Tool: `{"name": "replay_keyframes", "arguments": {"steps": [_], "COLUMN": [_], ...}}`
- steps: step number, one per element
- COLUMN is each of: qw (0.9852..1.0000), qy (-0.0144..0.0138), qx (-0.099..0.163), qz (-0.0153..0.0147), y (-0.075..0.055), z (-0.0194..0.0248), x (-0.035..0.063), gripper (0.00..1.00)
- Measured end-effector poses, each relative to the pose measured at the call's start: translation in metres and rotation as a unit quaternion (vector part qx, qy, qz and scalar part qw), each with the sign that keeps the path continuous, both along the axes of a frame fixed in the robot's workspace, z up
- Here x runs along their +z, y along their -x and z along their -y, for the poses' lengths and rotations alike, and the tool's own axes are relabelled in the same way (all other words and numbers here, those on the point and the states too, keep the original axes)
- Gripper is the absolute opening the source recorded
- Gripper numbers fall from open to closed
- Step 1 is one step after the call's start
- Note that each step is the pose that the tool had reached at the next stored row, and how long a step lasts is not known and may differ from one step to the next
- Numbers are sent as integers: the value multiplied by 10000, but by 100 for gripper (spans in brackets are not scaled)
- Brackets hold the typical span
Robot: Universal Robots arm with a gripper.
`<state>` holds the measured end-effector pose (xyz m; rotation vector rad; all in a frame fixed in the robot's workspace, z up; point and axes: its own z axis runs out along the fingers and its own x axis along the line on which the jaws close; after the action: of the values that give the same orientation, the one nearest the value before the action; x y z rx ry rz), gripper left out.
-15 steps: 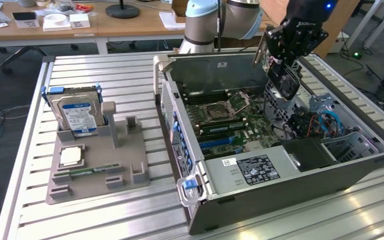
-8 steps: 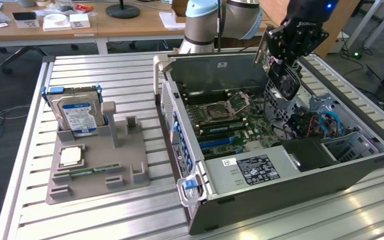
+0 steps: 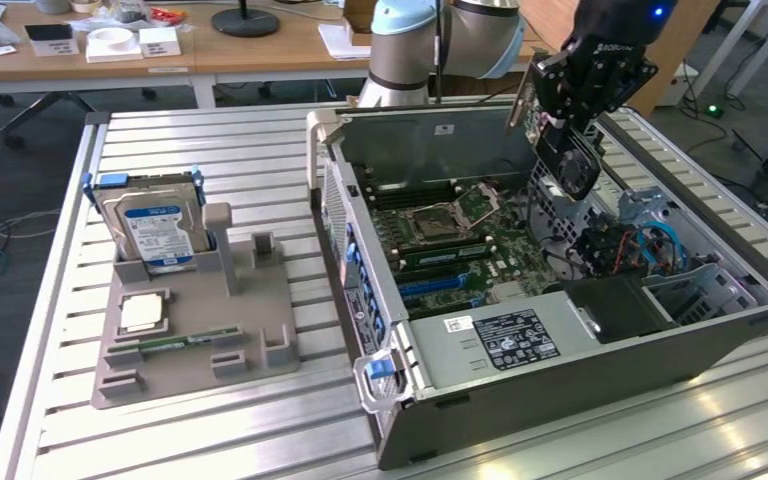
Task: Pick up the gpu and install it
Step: 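Insert the gpu into the slot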
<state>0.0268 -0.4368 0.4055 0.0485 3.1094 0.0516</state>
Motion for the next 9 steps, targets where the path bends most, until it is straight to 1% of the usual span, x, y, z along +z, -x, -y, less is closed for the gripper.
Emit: {"name": "replay_keyframes", "arguments": {"steps": [5,9], "qw": [10000,10000], "qy": [0,0], "qx": [10,68], "qz": [0,0], "y": [0,1], "z": [0,0], "x": [0,-1], "gripper": [26,26]}}
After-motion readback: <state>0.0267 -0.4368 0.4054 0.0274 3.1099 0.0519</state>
